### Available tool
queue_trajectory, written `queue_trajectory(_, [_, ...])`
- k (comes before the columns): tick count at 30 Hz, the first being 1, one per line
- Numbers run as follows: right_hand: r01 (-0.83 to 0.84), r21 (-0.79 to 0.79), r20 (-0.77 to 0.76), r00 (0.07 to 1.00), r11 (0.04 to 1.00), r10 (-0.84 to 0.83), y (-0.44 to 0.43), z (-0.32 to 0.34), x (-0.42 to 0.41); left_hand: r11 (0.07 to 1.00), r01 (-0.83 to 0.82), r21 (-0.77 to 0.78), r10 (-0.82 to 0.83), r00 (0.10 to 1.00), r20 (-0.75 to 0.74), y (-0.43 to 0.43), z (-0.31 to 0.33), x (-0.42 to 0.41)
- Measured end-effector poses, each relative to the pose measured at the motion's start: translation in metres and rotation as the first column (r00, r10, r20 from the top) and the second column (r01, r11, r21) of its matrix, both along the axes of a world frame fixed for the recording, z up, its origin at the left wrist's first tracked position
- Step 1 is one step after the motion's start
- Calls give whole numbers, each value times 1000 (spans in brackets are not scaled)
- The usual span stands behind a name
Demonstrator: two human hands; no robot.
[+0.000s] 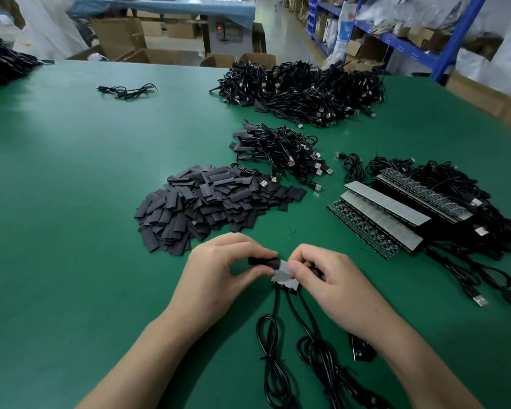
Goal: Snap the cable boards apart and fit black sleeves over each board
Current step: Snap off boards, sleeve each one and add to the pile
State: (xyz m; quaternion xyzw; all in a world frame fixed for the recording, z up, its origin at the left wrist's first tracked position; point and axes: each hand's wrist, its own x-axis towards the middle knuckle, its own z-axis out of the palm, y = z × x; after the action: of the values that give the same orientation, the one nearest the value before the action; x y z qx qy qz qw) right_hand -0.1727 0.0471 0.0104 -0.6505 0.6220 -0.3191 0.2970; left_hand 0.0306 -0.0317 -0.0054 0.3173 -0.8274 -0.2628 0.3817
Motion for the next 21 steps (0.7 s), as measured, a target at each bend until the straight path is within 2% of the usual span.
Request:
queue_trajectory(7, [2, 22, -83, 997, 1000, 0, -1, -3, 1, 996, 51, -77, -44, 995, 95, 3, -1, -3])
queue_trajectory(13, [81, 19, 114, 990, 997, -83, -1, 1, -4, 999, -19, -31, 20, 999, 33, 3, 0, -2])
queue_trajectory(21, [105, 44, 175, 978, 993, -111, -2, 0, -10, 998, -65, -19, 65, 998, 23, 2, -1, 0])
